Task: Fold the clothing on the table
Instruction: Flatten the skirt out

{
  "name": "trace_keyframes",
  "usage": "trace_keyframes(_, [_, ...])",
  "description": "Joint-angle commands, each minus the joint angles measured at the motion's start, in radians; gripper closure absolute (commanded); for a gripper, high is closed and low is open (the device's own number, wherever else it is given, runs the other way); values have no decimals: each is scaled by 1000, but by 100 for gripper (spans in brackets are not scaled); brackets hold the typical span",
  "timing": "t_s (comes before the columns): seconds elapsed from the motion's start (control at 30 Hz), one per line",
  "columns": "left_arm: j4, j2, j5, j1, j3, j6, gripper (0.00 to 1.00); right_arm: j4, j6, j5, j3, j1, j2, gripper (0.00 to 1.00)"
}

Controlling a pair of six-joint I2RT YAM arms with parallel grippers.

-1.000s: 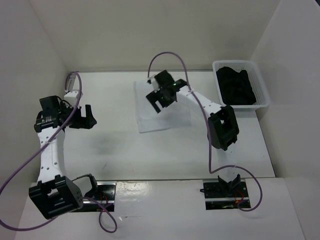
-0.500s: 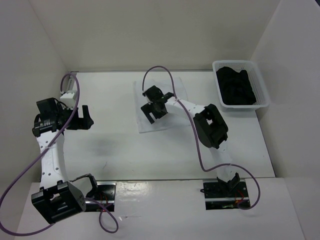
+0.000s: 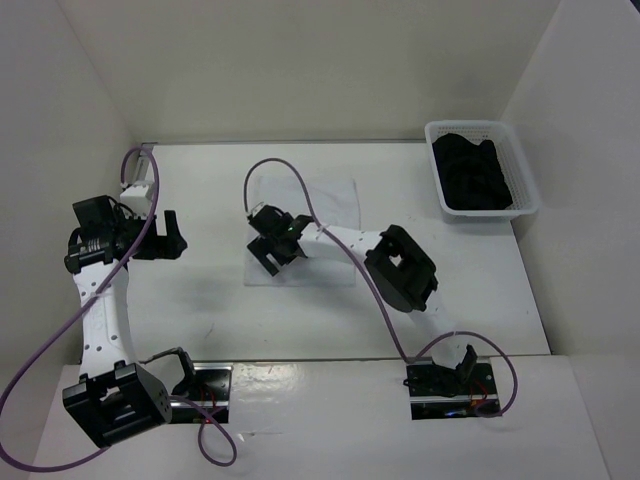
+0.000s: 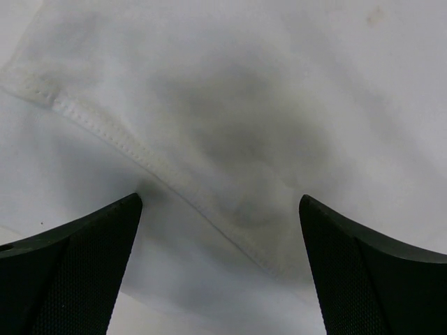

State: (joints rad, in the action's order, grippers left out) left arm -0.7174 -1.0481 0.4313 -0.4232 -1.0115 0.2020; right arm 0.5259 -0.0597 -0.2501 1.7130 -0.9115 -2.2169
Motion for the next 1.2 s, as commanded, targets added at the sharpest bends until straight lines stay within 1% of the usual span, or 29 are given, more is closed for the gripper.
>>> trace_keyframes(0.0, [18, 16, 7, -6, 1, -19, 0, -7, -63, 12, -39, -62, 5, 2])
trace_keyframes(0.17, [18, 16, 7, -6, 1, -19, 0, 23, -63, 61, -17, -96, 5, 2])
trace_keyframes(0.27, [18, 5, 17, -6, 1, -19, 0, 65, -23, 42, 34, -96, 69, 2])
trace_keyframes(0.3, [18, -4, 39, -6, 1, -7, 0, 65, -11, 41, 51, -87, 92, 2])
trace_keyframes(0.37, [18, -27, 40, 24, 1, 2, 0, 103, 8, 55, 118, -43, 157, 2])
trace_keyframes(0.4, [18, -64, 40, 65, 1, 11, 0, 117, 8, 64, 146, -20, 172, 2])
trace_keyframes(0.43, [18, -88, 49, 89, -12, 11, 0, 131, 17, 75, 207, 6, 181, 2])
trace_keyframes(0.47, [18, -113, 37, 113, -12, 20, 0, 158, 17, 75, 235, 64, 192, 2])
trace_keyframes(0.5, [18, -165, 26, 170, -12, 20, 0, 158, 29, 75, 259, 97, 192, 2])
trace_keyframes(0.53, [30, -190, 2, 202, -21, 20, 0, 158, 41, 55, 285, 158, 192, 2])
trace_keyframes(0.57, [30, -214, 1, 236, -21, 20, 0, 158, 41, 46, 286, 189, 201, 2])
trace_keyframes(0.6, [39, -260, 1, 292, -33, 20, 0, 158, 52, 46, 298, 218, 201, 2])
trace_keyframes(0.67, [50, -303, 1, 346, -50, 20, 0, 158, 61, 17, 298, 304, 201, 2])
trace_keyframes(0.77, [90, -384, -25, 438, -84, 11, 0, 149, 52, 5, 298, 384, 188, 2])
trace_keyframes(0.8, [101, -423, -25, 460, -84, -1, 0, 149, 52, 5, 298, 431, 178, 2])
trace_keyframes(0.87, [139, -473, -34, 518, -84, -10, 0, 140, 41, 5, 287, 483, 152, 2])
trace_keyframes(0.93, [179, -501, -43, 566, -73, -21, 1, 140, 41, 15, 278, 503, 129, 2])
trace_keyframes(1.17, [248, -585, -80, 607, -52, -58, 2, 140, 60, 15, 278, 516, 83, 2])
